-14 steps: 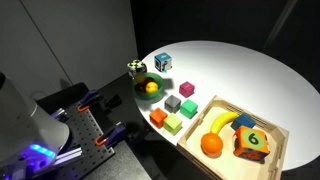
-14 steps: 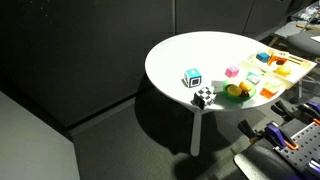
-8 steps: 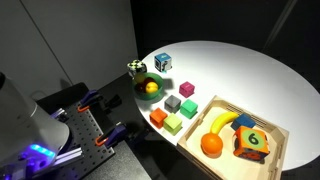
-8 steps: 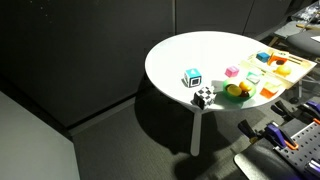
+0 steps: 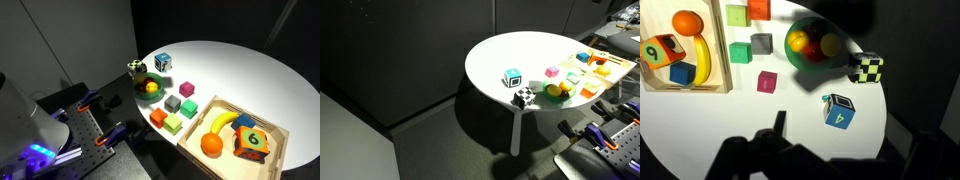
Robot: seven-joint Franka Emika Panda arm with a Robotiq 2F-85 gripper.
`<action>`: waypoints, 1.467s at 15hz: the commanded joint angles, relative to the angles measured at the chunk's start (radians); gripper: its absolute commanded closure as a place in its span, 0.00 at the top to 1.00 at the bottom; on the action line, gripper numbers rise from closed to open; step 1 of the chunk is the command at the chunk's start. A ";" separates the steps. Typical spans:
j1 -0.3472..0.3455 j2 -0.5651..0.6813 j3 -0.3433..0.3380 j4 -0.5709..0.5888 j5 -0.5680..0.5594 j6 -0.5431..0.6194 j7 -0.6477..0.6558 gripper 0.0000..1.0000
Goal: Put the pink block in the crate
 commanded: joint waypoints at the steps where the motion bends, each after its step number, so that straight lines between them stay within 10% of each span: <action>1: -0.013 0.087 0.031 0.077 -0.024 -0.059 0.061 1.00; 22: -0.024 0.474 -0.007 0.196 -0.104 0.031 0.003 1.00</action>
